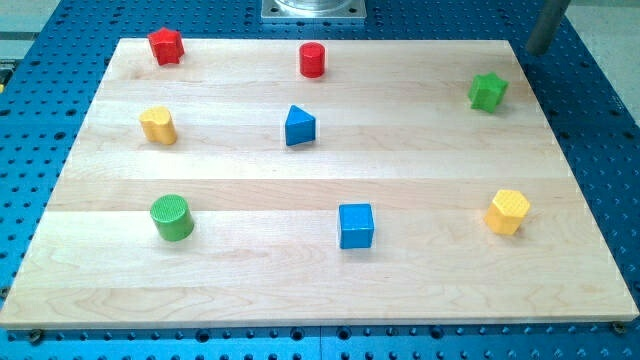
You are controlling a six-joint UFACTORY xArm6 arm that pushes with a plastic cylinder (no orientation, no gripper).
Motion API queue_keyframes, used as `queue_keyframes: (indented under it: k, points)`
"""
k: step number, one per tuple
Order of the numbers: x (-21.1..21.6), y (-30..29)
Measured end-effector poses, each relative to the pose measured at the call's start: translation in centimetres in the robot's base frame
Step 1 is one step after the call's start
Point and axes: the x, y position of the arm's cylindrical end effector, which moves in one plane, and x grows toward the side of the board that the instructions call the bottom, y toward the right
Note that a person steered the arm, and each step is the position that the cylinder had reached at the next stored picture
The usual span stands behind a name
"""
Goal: Move the green star to the right of the blue triangle
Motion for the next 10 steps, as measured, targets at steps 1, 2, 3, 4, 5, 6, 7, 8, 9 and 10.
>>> queue_keyframes:
  k: [1, 2, 3, 4, 5, 6, 7, 8, 9, 10]
  points:
    - [4.0, -4.4]
    - [5.6, -11.3]
    - [10.5, -10.5]
    - [8.8, -10.7]
    - [10.3, -4.6]
    - [13.9, -6.1]
    - [14.1, -11.2]
    - [13.6, -11.3]
    - [10.4, -11.7]
    - [13.0, -12.6]
